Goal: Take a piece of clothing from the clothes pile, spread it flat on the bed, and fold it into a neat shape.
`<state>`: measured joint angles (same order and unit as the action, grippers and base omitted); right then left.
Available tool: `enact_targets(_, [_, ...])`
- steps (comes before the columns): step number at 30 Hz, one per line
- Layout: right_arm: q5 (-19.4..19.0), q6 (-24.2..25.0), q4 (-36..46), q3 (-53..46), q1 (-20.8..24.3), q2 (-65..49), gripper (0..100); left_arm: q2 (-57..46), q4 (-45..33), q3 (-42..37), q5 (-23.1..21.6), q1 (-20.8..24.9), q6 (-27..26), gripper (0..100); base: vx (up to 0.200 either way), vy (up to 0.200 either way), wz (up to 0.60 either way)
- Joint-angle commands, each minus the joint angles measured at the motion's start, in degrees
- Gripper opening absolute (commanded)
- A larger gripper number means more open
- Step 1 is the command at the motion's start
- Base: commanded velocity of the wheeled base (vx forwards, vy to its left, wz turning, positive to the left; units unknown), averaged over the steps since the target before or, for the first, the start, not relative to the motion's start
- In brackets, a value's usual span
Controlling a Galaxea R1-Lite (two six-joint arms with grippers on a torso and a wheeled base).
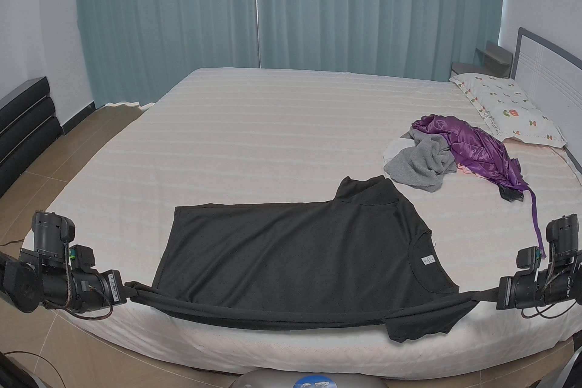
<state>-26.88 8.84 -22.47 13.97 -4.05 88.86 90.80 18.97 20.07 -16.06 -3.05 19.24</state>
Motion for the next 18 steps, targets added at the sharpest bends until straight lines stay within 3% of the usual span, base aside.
enact_targets(1, [-0.01,0.13,-0.12,2.9,0.8,5.98,0,5.8,0.02,2.7,0.15,0.24,0.27,0,0.0,0.0,0.0])
enact_targets(18, [-0.1,2.94,-0.12,12.4,2.64,16.79,0,15.82,0.02,10.26,0.41,0.24,0.19,0,0.0,0.0,0.0])
